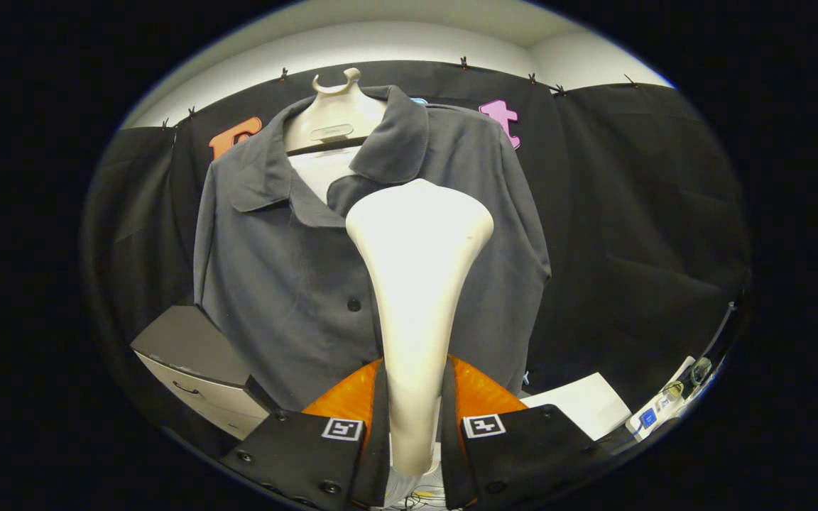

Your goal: Iron the clothes twice with a garment steamer, once on the left side and once on the right side.

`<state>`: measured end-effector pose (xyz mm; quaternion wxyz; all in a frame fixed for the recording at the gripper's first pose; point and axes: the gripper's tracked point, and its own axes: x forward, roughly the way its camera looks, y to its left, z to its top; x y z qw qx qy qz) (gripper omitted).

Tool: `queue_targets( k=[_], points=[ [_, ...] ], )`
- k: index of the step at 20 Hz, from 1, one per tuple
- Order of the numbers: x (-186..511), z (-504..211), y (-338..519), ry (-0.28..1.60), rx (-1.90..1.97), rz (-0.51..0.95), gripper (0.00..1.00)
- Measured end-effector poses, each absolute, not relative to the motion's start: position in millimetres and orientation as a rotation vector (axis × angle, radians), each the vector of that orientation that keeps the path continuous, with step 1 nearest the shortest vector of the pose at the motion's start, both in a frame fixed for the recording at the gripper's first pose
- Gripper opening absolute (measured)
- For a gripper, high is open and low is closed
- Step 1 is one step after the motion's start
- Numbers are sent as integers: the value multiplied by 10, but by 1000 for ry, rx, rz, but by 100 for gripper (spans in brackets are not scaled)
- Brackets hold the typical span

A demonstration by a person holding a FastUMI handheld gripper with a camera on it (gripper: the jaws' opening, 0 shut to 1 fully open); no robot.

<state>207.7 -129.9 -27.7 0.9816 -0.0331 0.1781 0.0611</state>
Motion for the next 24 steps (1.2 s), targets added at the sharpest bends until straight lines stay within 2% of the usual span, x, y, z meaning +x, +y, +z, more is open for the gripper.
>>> queue_targets(
  k=[10, 24],
  points=[
    [2433, -503, -1538, 419, -62, 94, 37],
    [2295, -1306, -1680, 555, -51, 100, 38]
  ],
)
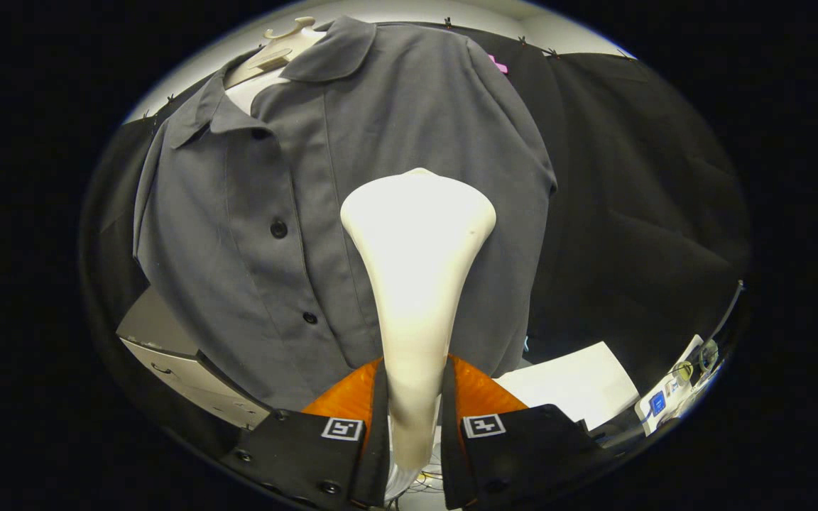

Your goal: Iron the clothes twice with a garment steamer, once on the left side and once on the right side.

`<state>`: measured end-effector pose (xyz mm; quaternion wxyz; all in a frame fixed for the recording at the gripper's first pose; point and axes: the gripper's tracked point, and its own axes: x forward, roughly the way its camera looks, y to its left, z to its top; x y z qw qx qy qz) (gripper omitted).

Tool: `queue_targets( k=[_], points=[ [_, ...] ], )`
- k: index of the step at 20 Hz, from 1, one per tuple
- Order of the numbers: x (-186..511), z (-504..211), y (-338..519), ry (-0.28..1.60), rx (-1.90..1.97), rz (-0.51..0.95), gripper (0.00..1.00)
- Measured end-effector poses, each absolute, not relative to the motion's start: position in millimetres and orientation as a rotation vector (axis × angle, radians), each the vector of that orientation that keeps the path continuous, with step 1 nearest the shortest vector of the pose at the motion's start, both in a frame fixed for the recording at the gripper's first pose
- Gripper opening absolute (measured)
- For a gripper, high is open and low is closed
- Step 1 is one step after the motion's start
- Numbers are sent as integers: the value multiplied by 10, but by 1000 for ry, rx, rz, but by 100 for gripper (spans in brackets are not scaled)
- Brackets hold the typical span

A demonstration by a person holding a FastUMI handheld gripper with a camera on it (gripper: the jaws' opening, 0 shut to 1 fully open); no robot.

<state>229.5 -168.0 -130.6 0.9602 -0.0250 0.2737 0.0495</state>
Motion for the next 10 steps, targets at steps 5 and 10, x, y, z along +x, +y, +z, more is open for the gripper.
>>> queue_targets(
  k=[5, 10],
  points=[
    [2219, -1605, -1736, 609, -30, 92, 37],
    [2131, -1916, -1822, 650, -15, 82, 38]
  ],
)
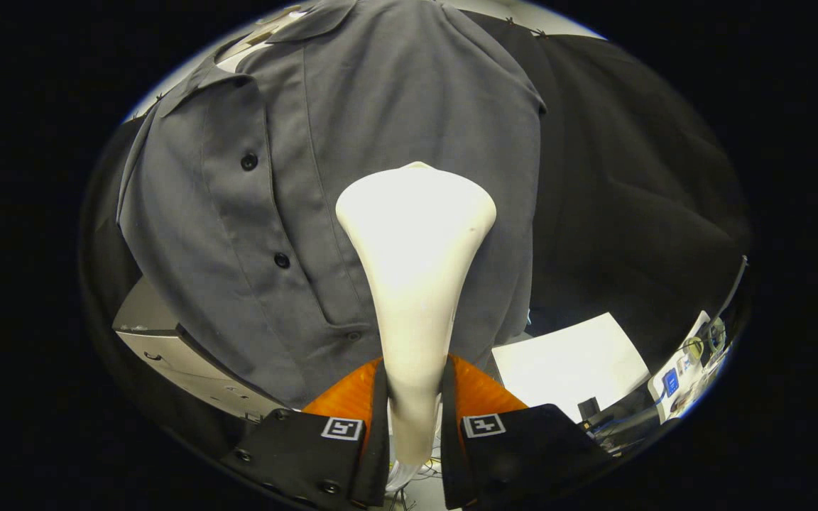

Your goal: Iron the clothes twice with a garment steamer, once on the left side and once on the right side.

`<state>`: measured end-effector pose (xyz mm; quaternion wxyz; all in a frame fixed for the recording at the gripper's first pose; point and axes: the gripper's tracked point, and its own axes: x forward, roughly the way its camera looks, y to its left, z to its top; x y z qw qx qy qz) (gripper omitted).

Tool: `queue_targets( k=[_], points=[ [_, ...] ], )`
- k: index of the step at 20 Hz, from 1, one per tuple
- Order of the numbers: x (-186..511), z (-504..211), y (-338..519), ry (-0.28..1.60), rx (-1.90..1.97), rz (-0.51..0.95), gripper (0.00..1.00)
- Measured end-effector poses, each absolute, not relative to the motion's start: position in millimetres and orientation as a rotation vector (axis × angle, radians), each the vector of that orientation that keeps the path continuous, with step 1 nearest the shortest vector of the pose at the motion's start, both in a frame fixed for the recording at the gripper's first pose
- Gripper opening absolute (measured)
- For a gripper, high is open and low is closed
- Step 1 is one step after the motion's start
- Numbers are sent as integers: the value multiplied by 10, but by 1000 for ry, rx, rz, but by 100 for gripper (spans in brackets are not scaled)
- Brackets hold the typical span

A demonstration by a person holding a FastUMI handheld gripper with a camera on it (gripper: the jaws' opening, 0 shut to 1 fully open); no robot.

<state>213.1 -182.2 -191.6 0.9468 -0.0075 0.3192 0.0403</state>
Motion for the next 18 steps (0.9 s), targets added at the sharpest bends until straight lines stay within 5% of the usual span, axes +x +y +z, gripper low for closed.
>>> queue_targets(
  k=[18],
  points=[
    [1867, -2999, -2073, 798, 6, 63, 38]
  ],
)
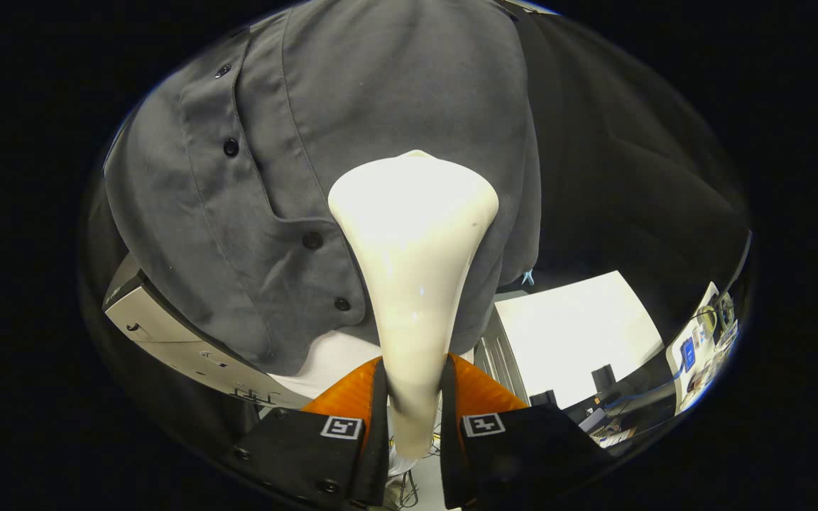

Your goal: Iron the clothes twice with a garment steamer, once on the left side and once on the right side.

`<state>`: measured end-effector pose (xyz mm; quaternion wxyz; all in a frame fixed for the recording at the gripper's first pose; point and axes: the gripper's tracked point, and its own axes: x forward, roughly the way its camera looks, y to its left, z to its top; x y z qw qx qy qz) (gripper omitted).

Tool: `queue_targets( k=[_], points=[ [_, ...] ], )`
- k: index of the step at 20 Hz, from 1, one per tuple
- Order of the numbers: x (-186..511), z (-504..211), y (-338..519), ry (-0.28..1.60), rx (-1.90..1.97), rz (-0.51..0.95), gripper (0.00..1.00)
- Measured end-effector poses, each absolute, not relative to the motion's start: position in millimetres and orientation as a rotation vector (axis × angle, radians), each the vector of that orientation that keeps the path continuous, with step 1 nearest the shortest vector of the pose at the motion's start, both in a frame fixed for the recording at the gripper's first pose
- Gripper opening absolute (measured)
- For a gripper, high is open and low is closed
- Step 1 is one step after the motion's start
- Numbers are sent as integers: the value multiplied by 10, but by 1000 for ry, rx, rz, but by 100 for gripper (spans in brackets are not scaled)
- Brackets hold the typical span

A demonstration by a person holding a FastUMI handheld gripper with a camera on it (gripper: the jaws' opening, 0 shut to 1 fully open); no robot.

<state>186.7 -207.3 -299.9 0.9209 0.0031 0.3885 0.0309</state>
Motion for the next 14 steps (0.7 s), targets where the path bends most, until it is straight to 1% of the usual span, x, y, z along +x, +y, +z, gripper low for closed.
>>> queue_targets(
  k=[11, 14],
  points=[
    [1686, -3557, -2243, 886, 10, 49, 38],
    [1639, -3599, -2259, 898, 16, 40, 38]
  ],
)
